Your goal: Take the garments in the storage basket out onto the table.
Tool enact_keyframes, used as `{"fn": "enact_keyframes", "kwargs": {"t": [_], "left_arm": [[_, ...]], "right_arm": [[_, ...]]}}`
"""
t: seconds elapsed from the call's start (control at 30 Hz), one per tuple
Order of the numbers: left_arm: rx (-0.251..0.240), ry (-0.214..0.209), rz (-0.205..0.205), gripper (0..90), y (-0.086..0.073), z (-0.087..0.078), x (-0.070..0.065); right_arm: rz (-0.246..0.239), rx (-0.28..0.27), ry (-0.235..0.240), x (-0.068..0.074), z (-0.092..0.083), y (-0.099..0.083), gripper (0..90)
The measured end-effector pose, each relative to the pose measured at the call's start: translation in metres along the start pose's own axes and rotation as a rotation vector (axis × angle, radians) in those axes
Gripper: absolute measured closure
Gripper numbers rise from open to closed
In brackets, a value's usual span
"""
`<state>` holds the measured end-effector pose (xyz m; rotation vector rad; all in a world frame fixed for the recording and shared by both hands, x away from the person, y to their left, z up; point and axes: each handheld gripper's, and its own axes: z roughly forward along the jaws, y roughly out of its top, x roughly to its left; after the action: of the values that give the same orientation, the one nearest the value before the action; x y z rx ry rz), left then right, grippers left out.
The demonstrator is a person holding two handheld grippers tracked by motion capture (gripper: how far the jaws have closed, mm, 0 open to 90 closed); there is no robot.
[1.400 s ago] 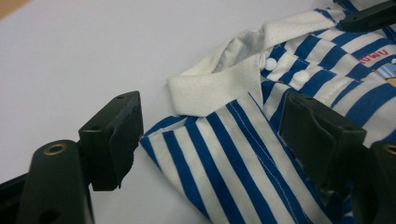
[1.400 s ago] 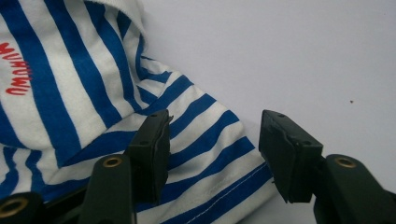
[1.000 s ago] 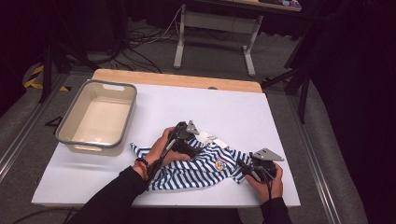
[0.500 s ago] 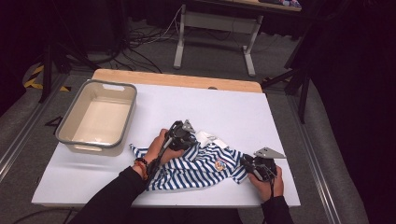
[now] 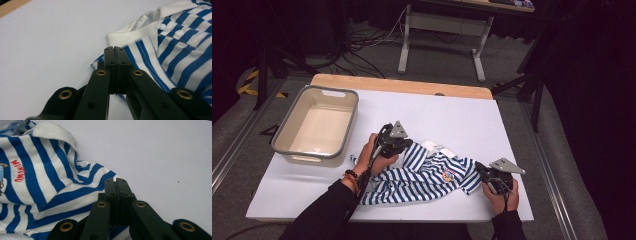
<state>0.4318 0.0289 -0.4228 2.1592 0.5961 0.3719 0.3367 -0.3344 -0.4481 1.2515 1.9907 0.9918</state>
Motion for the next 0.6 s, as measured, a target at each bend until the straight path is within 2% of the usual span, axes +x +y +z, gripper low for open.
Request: {"fn": "enact_keyframes", "kwargs": {"t": [0.1, 0.2, 0.23, 0.27, 0.33, 0.43, 0.47, 0.53, 0.6], "left_arm": [[-0.005, -0.024, -0.01, 89.9, -0.002, -0.004, 0.002], [0.01, -0.043, 0.017, 89.7, 0.0, 0.002, -0.004], [0.013, -0.066, 0.029, 88.7, 0.002, 0.005, -0.007], [0.02, -0.082, 0.049, 84.1, 0.003, 0.008, -0.009], [0.042, -0.084, 0.074, 82.6, 0.006, 0.017, -0.013], [0.06, -0.102, 0.063, 76.6, 0.01, 0.028, -0.014], [0.064, -0.116, 0.053, 74.6, 0.011, 0.032, -0.014], [0.074, -0.118, 0.044, 68.4, 0.013, 0.037, -0.015], [0.085, -0.126, 0.013, 56.9, 0.014, 0.043, -0.016]], "right_arm": [[0.005, -0.004, 0.0, -0.001, 0.0, 0.0, 89.2], [0.007, -0.002, -0.007, -0.001, 0.001, 0.0, 89.7], [0.008, -0.001, -0.007, -0.001, 0.001, 0.0, 89.6], [0.008, 0.002, -0.002, 0.0, 0.001, -0.001, 89.8], [0.001, 0.012, 0.003, 0.0, 0.003, -0.002, 89.4], [-0.007, 0.017, 0.019, 0.001, 0.004, -0.003, 84.7], [-0.011, 0.015, 0.021, 0.002, 0.004, -0.002, 82.1], [-0.003, 0.005, 0.027, 0.001, 0.004, -0.002, 75.1], [0.004, -0.009, 0.045, 0.002, 0.004, 0.0, 65.7]]}}
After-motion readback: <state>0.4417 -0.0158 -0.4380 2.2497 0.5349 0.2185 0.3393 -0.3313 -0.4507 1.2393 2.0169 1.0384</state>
